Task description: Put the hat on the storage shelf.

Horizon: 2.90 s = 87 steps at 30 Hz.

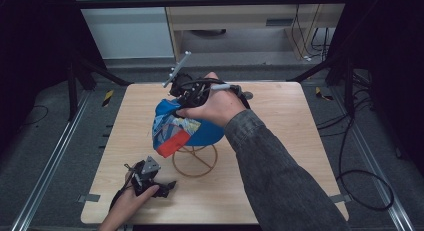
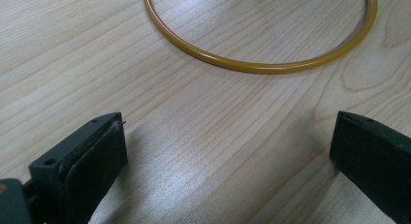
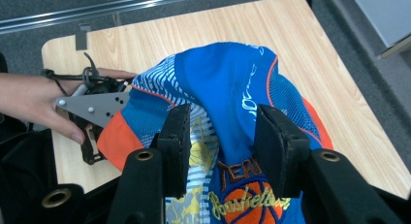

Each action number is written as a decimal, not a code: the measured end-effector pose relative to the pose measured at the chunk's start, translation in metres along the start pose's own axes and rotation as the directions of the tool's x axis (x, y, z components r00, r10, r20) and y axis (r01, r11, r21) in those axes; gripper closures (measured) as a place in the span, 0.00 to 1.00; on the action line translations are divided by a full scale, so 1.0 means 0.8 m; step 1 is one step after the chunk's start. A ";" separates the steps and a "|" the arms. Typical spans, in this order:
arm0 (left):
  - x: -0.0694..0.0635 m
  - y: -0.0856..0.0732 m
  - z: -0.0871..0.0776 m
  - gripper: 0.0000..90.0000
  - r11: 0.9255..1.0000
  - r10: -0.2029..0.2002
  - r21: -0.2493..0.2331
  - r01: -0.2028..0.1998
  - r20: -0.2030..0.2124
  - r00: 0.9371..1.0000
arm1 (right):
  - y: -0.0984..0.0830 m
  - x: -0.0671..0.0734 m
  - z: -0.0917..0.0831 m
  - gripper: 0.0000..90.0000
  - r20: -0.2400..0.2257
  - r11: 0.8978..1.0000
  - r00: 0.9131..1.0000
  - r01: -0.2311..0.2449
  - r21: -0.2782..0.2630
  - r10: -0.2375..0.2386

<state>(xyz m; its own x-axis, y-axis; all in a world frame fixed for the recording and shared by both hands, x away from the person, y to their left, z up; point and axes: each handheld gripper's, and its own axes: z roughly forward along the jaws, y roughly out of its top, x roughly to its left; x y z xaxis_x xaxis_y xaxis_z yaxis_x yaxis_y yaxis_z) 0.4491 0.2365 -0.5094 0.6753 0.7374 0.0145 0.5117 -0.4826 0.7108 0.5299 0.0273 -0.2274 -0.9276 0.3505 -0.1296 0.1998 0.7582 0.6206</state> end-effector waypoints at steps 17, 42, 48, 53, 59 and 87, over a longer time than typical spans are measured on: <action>0.000 0.000 0.000 0.00 1.000 0.001 0.000 -0.001 0.001 1.000 | -0.014 0.003 -0.006 0.57 -0.009 0.999 1.000 -0.024 -0.033 0.023; 0.000 0.000 0.000 0.00 1.000 0.000 0.000 0.000 0.000 1.000 | -0.051 0.012 -0.034 0.45 0.054 0.998 0.997 -0.053 -0.033 0.055; 0.000 0.000 0.000 0.00 1.000 0.000 0.000 0.000 0.000 1.000 | -0.052 0.020 -0.047 0.32 0.062 0.997 0.996 -0.053 -0.052 0.057; 0.000 0.000 0.000 0.00 1.000 0.000 0.001 0.000 0.001 1.000 | -0.059 0.028 -0.055 0.23 0.062 0.994 0.995 -0.071 -0.081 0.076; 0.000 0.000 0.000 0.00 1.000 0.000 -0.001 0.000 0.000 1.000 | -0.075 0.027 -0.067 0.13 0.087 0.990 0.992 -0.085 -0.111 0.095; 0.000 0.000 0.000 0.00 1.000 0.001 -0.003 -0.001 -0.001 1.000 | -0.189 -0.001 -0.111 0.07 0.161 0.963 0.959 -0.204 -0.175 0.232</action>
<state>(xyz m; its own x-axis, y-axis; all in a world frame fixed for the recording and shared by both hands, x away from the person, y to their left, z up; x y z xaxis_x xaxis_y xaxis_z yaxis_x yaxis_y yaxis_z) 0.4488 0.2365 -0.5097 0.6752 0.7375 0.0154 0.5099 -0.4818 0.7126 0.4721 -0.1362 -0.2523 -0.7924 0.6009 -0.1049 0.3260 0.5625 0.7598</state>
